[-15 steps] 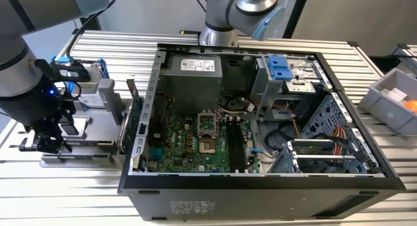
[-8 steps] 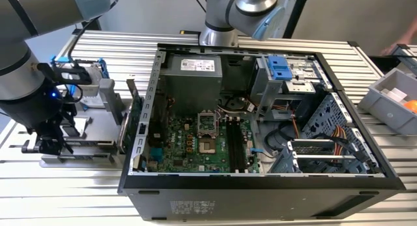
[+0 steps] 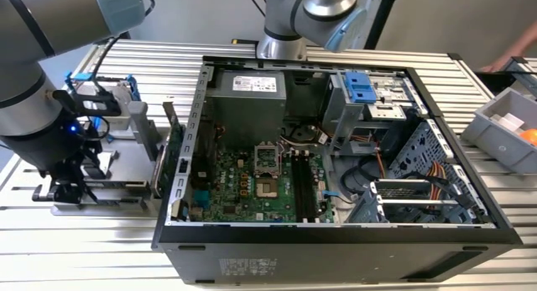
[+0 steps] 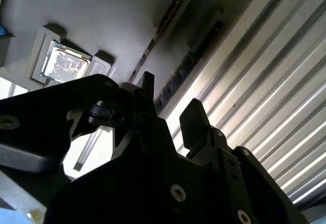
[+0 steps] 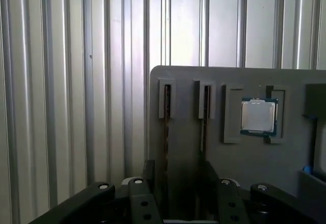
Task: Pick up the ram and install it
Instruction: 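Pick up the ram and move it above insertion slot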
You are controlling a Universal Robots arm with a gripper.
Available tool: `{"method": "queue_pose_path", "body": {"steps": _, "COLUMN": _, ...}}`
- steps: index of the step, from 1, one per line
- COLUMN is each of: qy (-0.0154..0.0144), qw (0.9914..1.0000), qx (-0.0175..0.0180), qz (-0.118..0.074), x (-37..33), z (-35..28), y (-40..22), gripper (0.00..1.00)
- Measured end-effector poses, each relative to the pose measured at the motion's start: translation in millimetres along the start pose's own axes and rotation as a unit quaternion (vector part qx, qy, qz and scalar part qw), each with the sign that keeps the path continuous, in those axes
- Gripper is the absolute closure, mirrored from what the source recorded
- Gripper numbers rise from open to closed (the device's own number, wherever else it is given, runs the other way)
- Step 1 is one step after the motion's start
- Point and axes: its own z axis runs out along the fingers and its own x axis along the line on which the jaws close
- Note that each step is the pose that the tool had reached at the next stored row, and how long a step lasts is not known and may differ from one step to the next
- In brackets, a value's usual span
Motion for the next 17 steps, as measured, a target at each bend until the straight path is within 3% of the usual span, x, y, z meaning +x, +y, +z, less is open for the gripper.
{"method": "queue_pose_path", "body": {"steps": 5, "qy": 0.0000, "qw": 0.99995, "qx": 0.0004, "qz": 0.010, "x": 0.2, "z": 7.2, "y": 0.1, "gripper": 0.00}}
{"method": "queue_pose_path", "body": {"steps": 17, "qy": 0.0001, "qw": 0.99996, "qx": 0.0005, "qz": 0.009, "x": 1.0, "z": 27.1, "y": 0.2, "gripper": 0.00}}
